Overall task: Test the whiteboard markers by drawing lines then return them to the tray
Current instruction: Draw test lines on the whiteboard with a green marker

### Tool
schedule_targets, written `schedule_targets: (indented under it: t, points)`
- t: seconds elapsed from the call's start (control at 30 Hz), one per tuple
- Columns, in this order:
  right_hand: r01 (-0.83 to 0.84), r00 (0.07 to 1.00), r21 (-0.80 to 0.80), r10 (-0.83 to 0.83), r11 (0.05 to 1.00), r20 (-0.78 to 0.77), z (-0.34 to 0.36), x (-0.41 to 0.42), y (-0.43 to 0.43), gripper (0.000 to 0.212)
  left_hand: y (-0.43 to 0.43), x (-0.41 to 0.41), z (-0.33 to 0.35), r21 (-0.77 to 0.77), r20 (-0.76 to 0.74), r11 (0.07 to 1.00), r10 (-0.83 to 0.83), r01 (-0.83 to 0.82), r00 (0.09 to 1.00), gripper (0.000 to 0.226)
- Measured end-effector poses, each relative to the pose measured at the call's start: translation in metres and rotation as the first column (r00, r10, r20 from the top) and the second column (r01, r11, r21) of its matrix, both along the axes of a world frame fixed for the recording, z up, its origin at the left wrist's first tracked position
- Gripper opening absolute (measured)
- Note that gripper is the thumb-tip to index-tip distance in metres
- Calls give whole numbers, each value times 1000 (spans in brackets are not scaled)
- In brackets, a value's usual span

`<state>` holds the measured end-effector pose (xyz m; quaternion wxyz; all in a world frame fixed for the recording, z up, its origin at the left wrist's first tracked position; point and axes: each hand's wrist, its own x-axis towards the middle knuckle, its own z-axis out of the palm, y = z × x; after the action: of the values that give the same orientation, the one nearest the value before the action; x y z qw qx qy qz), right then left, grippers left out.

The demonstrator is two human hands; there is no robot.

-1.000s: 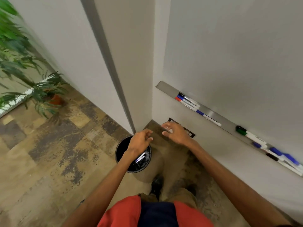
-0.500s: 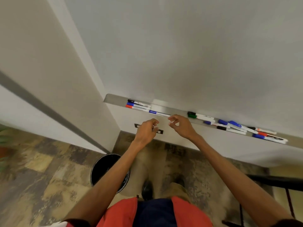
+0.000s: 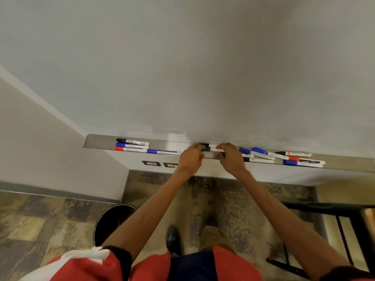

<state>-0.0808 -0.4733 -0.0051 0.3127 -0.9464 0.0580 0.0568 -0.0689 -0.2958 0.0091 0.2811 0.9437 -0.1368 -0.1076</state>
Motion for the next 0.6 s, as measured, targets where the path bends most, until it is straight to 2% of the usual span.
schedule_targets:
  t: [0.33, 0.43, 0.6]
  points:
    - [-103, 988, -203, 123, 974, 89, -31, 9, -12, 22, -31, 8, -28, 216, 65, 976, -13, -1, 998, 26]
    - [-128, 982, -245, 158, 961, 107, -34, 8, -12, 25, -28, 10, -31, 219, 76, 976, -21, 4, 997, 23]
    - [-192, 952, -218, 235, 957, 194, -26, 9, -14, 22, -22, 10, -21, 145, 117, 989, -49, 32, 992, 21]
